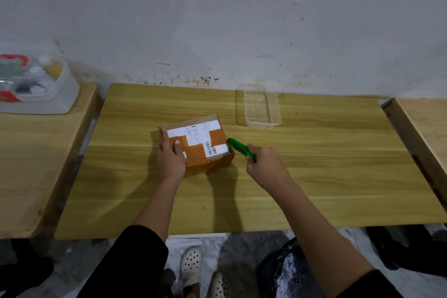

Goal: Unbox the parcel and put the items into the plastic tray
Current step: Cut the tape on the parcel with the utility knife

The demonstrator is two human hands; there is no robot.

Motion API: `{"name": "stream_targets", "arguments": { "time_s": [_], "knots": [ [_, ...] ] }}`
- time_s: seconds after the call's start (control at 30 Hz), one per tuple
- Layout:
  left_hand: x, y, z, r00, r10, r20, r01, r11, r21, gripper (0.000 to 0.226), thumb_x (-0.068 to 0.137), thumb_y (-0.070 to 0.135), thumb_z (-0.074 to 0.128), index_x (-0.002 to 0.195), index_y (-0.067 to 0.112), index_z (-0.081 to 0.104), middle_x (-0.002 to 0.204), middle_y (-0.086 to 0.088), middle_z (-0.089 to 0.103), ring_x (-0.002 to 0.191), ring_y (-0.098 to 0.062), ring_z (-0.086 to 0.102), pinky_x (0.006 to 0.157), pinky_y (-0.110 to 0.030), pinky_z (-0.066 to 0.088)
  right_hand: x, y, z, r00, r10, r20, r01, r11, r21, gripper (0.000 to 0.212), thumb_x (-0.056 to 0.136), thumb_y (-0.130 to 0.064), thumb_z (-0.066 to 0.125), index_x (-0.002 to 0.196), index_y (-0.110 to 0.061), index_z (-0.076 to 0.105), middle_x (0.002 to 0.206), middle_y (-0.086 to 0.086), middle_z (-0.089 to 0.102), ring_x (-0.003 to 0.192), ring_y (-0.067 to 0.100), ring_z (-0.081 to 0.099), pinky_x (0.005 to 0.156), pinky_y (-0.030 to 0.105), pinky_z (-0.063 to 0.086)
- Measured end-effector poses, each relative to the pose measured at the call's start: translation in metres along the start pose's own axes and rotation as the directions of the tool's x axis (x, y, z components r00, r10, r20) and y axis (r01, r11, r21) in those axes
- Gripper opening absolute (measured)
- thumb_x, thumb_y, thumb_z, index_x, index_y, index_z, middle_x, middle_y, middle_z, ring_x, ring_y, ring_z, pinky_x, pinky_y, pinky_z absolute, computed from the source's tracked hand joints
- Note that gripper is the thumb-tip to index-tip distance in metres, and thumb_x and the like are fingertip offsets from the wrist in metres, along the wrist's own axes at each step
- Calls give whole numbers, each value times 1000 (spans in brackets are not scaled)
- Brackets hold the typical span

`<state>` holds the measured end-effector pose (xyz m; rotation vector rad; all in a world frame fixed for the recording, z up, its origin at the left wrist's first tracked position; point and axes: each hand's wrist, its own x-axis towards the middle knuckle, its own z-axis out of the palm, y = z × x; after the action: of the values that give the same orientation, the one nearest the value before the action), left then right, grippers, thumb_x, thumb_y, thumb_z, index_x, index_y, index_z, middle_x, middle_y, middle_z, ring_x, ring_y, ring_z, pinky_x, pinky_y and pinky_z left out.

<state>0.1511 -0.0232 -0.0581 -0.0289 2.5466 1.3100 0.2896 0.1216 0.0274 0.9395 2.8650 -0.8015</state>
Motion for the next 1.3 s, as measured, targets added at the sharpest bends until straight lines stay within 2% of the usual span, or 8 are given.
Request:
{"name": "stream_targets", "arguments": {
  "time_s": [0.37, 0.47, 0.57, 0.67, 0.83, 0.97, 1.1, 1.3],
  "knots": [
    [-10, 9, -5, 998, -58, 29, 60, 994, -87, 55, 100, 31, 32, 148, 33, 6, 136, -21, 41, 114, -35, 51, 67, -27, 42, -21, 18, 1, 998, 0, -58, 0, 1000, 14, 31, 89, -10, 48, 118, -9, 59, 75, 13, 62, 58, 23, 53, 48, 24, 37],
    [-37, 9, -1, 993, -116, 7, 115, 981, -153, 59, 98, 30, 37, 149, 31, 7, 143, -22, 31, 123, -38, 45, 86, -35, 44, -17, 25, 0, 986, 80, -146, -61, 990, 128, 35, 89, -9, 49, 122, -10, 57, 78, 19, 66, 57, 25, 56, 47, 24, 38],
    [-57, 5, -6, 999, -34, -34, 37, 997, 63, 63, 96, 31, 42, 149, 18, 12, 154, -21, 2, 140, -36, 18, 107, -41, 31, -11, 30, 2, 979, 112, -173, -74, 975, 210, 33, 89, -10, 49, 121, -13, 59, 74, 15, 65, 50, 19, 52, 42, 23, 35],
    [-42, 2, -21, 979, 198, 48, -201, 909, 364, 60, 95, 34, 44, 146, 11, 23, 157, -16, -2, 145, -32, -4, 114, -43, 18, -4, 29, 4, 976, 129, -173, -84, 965, 249, 32, 90, -9, 49, 120, -14, 59, 75, 14, 65, 50, 16, 51, 42, 23, 36],
    [-3, 13, -35, 866, 295, 405, -494, 636, 593, 60, 96, 45, 33, 149, 25, 11, 157, -10, 12, 145, -26, 9, 116, -40, 14, 4, 27, 13, 976, 162, -146, -110, 945, 309, 30, 90, -8, 49, 117, -13, 61, 73, 10, 62, 48, 12, 48, 41, 19, 35],
    [0, 15, -30, 886, 281, 370, -464, 550, 694, 61, 94, 52, 30, 148, 29, 12, 142, -11, 37, 127, -27, 37, 99, -38, 35, 10, 22, 14, 972, 175, -155, -109, 927, 359, 32, 90, -7, 49, 120, -10, 59, 77, 13, 64, 51, 14, 49, 46, 24, 39],
    [-19, 25, -10, 965, 126, 232, -245, 758, 604, 72, 87, 60, 41, 147, 29, 14, 135, -18, 40, 121, -33, 40, 93, -40, 37, 18, 22, 15, 968, 186, -170, -116, 927, 357, 36, 90, -9, 49, 125, -11, 56, 82, 15, 67, 51, 13, 49, 45, 21, 35],
    [-35, 16, 12, 962, 17, 274, -78, 974, 214, 79, 88, 54, 47, 147, 37, -2, 139, -19, 27, 123, -35, 38, 93, -40, 39, 23, 23, 12, 971, 182, -157, -120, 933, 338, 35, 91, -9, 49, 125, -11, 56, 86, 16, 67, 55, 17, 53, 45, 22, 38]
  ]
}}
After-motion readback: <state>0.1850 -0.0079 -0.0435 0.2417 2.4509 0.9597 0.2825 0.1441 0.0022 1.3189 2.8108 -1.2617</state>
